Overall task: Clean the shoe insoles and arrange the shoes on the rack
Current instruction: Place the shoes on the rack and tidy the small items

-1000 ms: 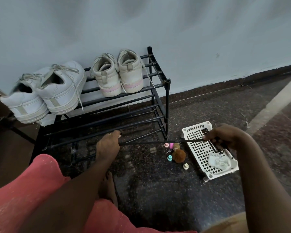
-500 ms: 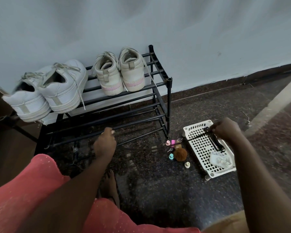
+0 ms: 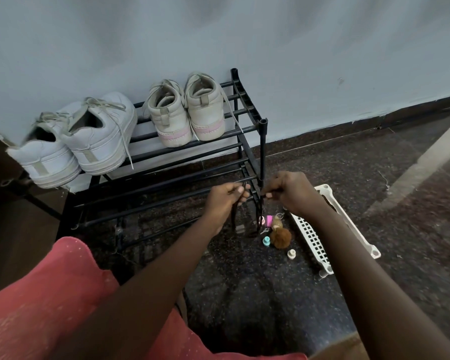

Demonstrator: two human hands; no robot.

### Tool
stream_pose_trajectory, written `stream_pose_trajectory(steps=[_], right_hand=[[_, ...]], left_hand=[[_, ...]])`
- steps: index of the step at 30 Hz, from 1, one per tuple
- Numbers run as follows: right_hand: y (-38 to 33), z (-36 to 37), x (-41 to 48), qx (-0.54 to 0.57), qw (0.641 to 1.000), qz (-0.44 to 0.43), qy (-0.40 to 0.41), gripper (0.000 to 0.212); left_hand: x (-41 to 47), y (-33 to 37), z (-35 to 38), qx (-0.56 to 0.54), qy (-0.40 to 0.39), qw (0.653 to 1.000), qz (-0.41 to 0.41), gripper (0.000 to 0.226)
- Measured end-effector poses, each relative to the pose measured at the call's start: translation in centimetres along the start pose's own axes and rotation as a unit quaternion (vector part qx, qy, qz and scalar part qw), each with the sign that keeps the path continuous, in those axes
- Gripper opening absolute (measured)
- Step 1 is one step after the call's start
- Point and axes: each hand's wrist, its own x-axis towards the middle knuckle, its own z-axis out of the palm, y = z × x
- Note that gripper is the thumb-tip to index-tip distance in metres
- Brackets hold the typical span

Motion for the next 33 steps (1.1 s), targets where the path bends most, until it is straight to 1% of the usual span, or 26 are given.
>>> stream_pose_trajectory(steps=[3,7,9,12,14,16,19,21,22,24,26,29,31,33], right_hand=[[-1.0,0.2,-0.1,0.038,0.998,-0.035,0.031,0.018],[-1.4,0.0,0.0,0.068,0.991,-0.025,0.114,0.014],[-1.3,0.0,0.0,0.080,0.986,-0.025,0.144,0.015],[-1.3,0.1,0.1,0.094,0.982,-0.032,0.161,0.016],[-1.4,0.2,0.2,0.106,0.979,-0.029,0.172,0.017],[-1.5,0.3,0.2,0.125,0.975,-0.016,0.183,0.019],[-1.6,0.7,0.2,0.195,0.962,0.027,0.187,0.023],[-1.7,1.1,0.1,0.279,0.943,0.082,0.160,0.025],[-1.8,1.5,0.0,0.321,0.932,0.108,0.129,0.024],[-1.8,2.7,-0.6,0.386,0.910,0.147,0.038,0.026],[-1.7,4.2,-1.3,0.447,0.875,0.178,-0.048,0.026],[-1.2,5.4,-1.5,0.510,0.824,0.220,-0.114,0.028],[-0.7,4.9,-1.2,0.532,0.792,0.258,-0.152,0.029],[-0.2,3.9,-1.2,0.528,0.774,0.288,-0.197,0.029]], left_hand=[[-0.5,0.8,1.3,-0.020,-0.030,0.999,-0.001,0.015],[-0.9,1.9,1.7,-0.083,-0.061,0.994,-0.032,0.017],[-0.9,2.2,1.5,-0.097,-0.068,0.992,-0.035,0.018],[-1.0,2.3,1.6,-0.116,-0.076,0.990,-0.036,0.017],[-1.1,2.3,1.7,-0.161,-0.080,0.983,-0.039,0.015],[-1.1,2.3,1.8,-0.206,-0.084,0.974,-0.042,0.014],[-1.0,2.4,1.8,-0.200,-0.090,0.975,-0.039,0.018],[-0.7,2.8,1.8,-0.196,-0.084,0.977,-0.032,0.019],[-0.6,3.1,1.9,-0.202,-0.073,0.976,-0.026,0.018],[-0.3,3.7,1.9,-0.224,-0.025,0.974,-0.023,0.020],[0.1,4.0,1.5,-0.264,0.028,0.964,-0.034,0.021],[0.7,3.7,0.4,-0.346,0.090,0.932,-0.061,0.023],[1.2,3.3,-0.5,-0.415,0.138,0.895,-0.090,0.025],[1.7,2.8,-1.5,-0.471,0.165,0.860,-0.105,0.028]])
